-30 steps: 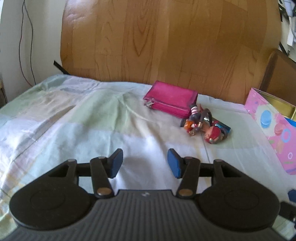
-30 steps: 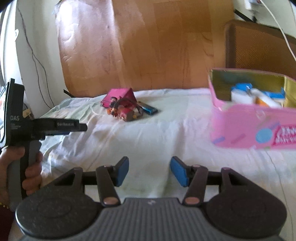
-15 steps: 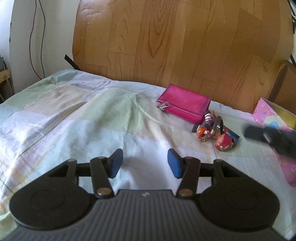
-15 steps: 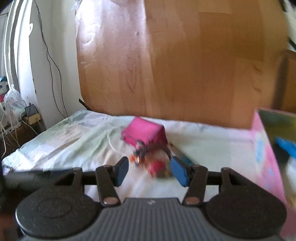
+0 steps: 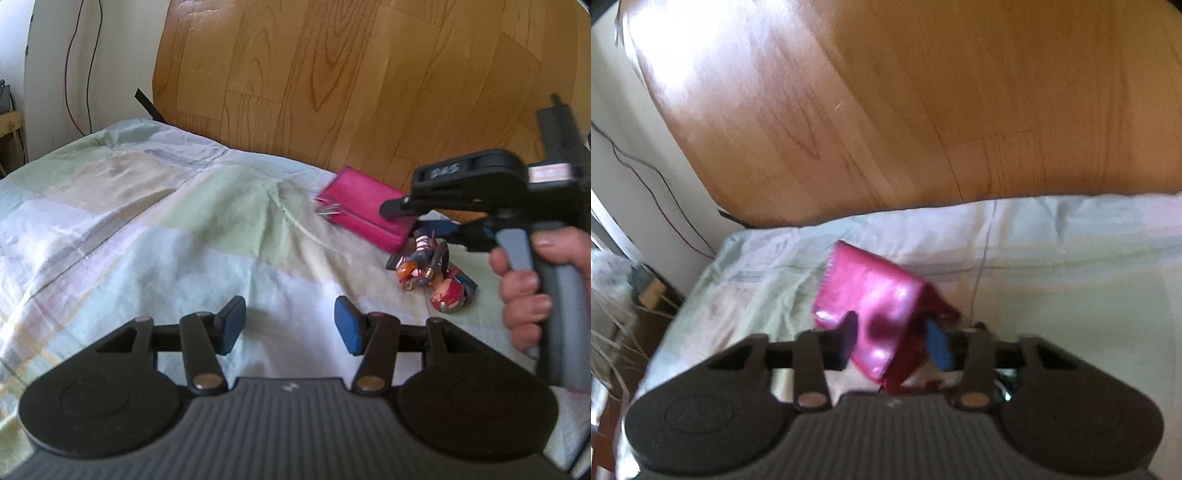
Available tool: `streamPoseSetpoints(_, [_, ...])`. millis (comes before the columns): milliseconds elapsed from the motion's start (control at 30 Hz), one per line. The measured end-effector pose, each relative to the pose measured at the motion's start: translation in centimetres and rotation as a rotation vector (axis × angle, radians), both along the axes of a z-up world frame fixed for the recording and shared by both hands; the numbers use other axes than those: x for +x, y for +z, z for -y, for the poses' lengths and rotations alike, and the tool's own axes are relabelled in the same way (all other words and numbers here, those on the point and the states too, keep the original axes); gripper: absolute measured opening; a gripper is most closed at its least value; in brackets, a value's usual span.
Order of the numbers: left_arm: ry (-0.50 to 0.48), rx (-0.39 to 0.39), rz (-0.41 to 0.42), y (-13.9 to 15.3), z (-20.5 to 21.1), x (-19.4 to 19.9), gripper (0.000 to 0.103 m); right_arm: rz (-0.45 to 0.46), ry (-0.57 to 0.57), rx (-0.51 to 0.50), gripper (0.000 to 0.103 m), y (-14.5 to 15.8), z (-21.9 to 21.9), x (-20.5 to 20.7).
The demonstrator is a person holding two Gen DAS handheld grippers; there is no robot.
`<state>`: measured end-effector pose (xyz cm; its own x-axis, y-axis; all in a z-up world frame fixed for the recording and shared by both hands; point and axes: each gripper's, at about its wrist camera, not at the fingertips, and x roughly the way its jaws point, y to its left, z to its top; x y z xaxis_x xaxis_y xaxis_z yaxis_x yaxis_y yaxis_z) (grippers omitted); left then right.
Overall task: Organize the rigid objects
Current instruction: 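Grasp the pink wallet with the right gripper and lift it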
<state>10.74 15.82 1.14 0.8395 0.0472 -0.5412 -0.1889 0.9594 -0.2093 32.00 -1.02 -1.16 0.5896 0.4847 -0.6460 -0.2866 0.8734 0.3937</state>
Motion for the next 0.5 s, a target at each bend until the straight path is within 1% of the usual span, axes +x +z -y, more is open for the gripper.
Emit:
streamPoseSetpoints(67, [0.002, -0.011, 0.003, 0.0, -0.1, 0.0, 0.056, 0.027, 0.015, -0.037, 0.03, 0.0, -1.0, 0.2])
streamPoseSetpoints(100, [0.003, -0.016, 0.004, 0.0, -0.2, 0.1, 0.056, 0.051, 0.022, -0.065, 0.026, 0.1, -1.8, -0.1])
streamPoseSetpoints(133, [0.007, -0.021, 0.006, 0.0, -0.3, 0.1, 0.056, 0.075, 0.035, -0.084, 0.018, 0.3, -2.4, -0.5])
streamPoseSetpoints(267, [0.021, -0.037, 0.014, 0.1, -0.6, 0.1, 0.056, 0.171, 0.119, -0.123, 0.013, 1.6, -4.9, -2.3])
streamPoseSetpoints(333, [0.027, -0.041, 0.015, 0.1, -0.8, 0.1, 0.056, 0.209, 0.141, -0.136, 0.01, 2.1, -5.8, -3.3])
streamPoseSetpoints(433, [0.055, -0.038, 0.034, 0.4, -1.0, -0.2, 0.056, 0.222, 0.166, -0.117, 0.007, 2.7, -6.3, -4.3])
streamPoseSetpoints(500, [0.096, -0.017, 0.072, 0.7, -1.1, -0.8, 0.056, 0.225, 0.178, -0.113, 0.007, 3.0, -6.5, -4.9])
